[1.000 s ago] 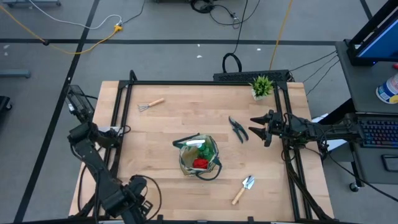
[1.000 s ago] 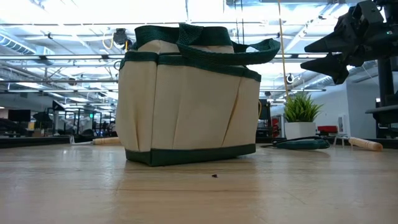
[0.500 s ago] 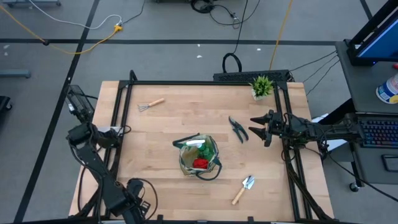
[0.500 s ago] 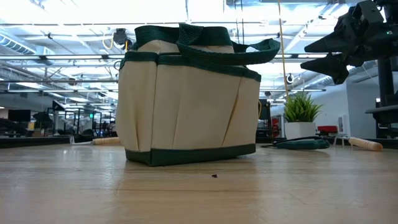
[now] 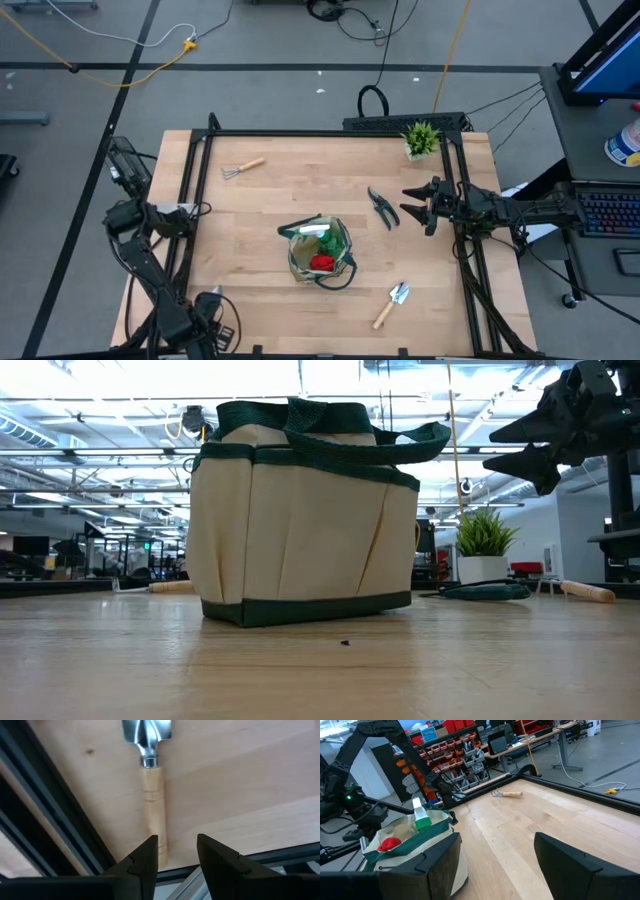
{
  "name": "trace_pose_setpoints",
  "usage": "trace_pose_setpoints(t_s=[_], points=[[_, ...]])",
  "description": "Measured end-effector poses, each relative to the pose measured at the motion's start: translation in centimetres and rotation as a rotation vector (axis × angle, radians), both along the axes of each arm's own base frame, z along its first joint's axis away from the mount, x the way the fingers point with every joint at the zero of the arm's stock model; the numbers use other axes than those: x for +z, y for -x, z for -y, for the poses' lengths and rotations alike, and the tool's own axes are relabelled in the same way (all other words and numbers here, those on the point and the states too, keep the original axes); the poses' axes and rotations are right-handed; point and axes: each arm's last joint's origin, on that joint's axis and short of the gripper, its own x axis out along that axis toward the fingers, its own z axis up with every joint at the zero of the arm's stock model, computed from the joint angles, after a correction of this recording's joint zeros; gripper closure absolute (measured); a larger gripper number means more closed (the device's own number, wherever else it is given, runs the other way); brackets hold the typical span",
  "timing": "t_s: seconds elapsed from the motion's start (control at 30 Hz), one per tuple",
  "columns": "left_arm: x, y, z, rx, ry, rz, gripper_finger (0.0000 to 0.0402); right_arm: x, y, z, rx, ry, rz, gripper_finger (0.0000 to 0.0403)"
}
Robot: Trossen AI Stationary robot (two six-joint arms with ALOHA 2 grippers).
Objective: Pick & Place Garden tools in Gardening bag
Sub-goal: Put the left brown trowel into the gardening bag
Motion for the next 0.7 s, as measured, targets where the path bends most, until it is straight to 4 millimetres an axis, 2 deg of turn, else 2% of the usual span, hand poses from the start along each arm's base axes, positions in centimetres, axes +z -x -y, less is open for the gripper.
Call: trace_pose_setpoints(t_s=[0.57,0.7], points=[[0.0,1.2,0.9,0.010,0.008,0.018,0.0259,0.0,0.0,0.0,0.000,0.000,-0.001,0.0154],[-0.6,1.6,0.7,0.012,0.004,0.015,0.0259,0.0,0.0,0.0,0.000,0.000,-0.001,0.0154]])
